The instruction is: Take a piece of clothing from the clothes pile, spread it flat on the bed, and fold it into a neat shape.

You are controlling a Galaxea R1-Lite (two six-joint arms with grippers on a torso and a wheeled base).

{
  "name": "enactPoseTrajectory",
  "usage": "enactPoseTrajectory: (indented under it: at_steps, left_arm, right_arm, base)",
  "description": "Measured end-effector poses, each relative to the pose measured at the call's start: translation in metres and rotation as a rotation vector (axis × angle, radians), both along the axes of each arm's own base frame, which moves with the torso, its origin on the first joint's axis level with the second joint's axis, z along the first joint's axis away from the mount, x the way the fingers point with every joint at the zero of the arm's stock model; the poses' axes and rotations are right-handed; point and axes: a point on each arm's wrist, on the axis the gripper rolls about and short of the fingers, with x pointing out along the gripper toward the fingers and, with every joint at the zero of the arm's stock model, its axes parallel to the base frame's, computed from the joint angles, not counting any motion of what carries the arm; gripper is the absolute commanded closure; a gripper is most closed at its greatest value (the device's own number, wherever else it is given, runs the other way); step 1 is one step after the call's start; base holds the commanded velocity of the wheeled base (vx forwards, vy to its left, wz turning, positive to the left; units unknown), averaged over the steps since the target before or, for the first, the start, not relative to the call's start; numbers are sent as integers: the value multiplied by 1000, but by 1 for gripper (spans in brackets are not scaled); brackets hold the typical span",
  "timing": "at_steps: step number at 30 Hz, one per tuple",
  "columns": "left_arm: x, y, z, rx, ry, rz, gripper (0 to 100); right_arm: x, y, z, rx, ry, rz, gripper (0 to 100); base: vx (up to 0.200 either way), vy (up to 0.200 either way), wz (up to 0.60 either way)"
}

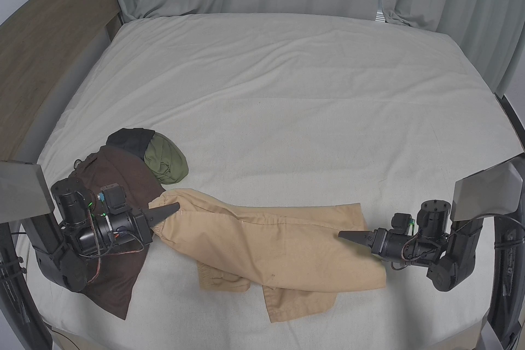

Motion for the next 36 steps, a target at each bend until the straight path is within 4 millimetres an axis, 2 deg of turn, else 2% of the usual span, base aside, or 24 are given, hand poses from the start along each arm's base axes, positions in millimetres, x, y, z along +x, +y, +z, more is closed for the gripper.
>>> enactPoseTrajectory:
  at_steps: [5,10,16,36]
  left_arm:
    - [0,0,0,0,0,1,100]
    - [0,0,0,0,0,0,100]
    - [0,-1,0,0,-1,-1,100]
    - [-1,-2,1,0,-1,-6,100]
  right_arm:
    - [-4,-7,16,31,-27,32,0]
    - [-6,-22,33,67,-62,50,0]
    - [-6,-29,40,79,-78,40,0]
    - [11,-17,11,71,-39,59,0]
  base:
    - [0,0,0]
    - [0,0,0]
    - [0,0,0]
    - [0,0,0]
